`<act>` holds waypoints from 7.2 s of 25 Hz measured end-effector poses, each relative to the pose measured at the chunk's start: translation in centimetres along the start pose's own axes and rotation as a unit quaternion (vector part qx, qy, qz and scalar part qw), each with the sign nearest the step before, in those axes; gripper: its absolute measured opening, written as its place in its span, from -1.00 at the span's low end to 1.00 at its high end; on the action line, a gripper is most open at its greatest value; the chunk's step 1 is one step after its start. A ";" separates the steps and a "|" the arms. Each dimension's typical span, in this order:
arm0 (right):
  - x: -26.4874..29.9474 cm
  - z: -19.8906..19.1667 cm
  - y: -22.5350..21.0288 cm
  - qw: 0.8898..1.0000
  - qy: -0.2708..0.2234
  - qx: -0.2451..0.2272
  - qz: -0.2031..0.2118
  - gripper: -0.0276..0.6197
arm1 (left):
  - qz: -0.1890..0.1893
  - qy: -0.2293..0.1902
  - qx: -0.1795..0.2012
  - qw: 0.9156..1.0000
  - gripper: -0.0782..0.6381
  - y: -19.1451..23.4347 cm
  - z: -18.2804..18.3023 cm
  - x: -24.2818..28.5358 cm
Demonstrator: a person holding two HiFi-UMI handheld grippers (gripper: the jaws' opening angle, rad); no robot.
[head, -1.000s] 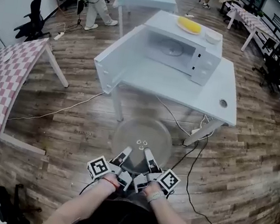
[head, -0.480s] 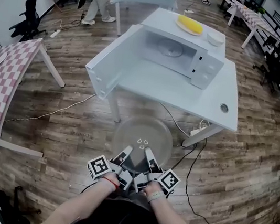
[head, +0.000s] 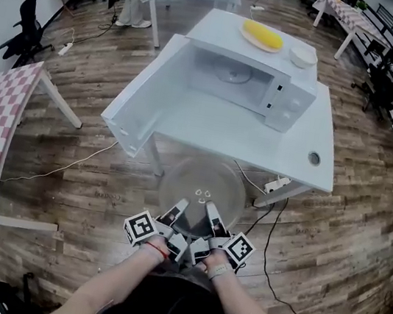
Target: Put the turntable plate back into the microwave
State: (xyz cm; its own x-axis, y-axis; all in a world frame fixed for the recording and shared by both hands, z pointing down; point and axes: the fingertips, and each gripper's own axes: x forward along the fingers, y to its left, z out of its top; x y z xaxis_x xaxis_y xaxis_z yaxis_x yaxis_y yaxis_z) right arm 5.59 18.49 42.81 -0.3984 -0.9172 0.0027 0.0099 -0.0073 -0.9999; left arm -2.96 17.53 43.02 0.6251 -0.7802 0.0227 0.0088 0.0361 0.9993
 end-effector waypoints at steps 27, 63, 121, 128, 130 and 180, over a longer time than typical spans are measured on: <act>10.6 4.2 -0.1 1.000 -0.026 -0.011 0.003 -0.69 | 0.006 0.026 0.009 1.000 -0.69 -0.1 7.8 8.9; 21.7 13.4 0.2 1.000 0.010 -0.013 0.017 -0.69 | -0.021 -0.021 -0.021 0.999 -0.69 -1.0 12.6 22.0; 27.1 15.8 0.2 0.999 0.053 -0.004 -0.010 -0.69 | -0.041 -0.040 -0.028 0.998 -0.69 -1.6 19.3 31.5; 27.4 15.5 -0.1 0.998 0.061 0.000 -0.015 -0.69 | -0.042 -0.047 -0.033 0.997 -0.69 -1.6 20.3 32.4; 27.5 15.5 -0.2 0.998 0.062 0.004 -0.017 -0.69 | -0.043 -0.046 -0.033 0.997 -0.69 -1.6 20.5 32.6; 30.9 19.6 1.0 0.999 0.015 -0.030 0.021 -0.74 | -0.058 0.005 -0.026 0.998 -0.60 -2.2 18.1 32.1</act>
State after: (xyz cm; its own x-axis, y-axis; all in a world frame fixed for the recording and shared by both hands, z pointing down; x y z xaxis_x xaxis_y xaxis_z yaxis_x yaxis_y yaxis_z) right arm 11.23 -17.70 42.14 -0.4268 -0.9035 -0.0386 -0.0281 0.0559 -0.9980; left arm 2.99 -18.90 42.08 0.6251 -0.7750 -0.0931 0.1215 -0.0212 0.9924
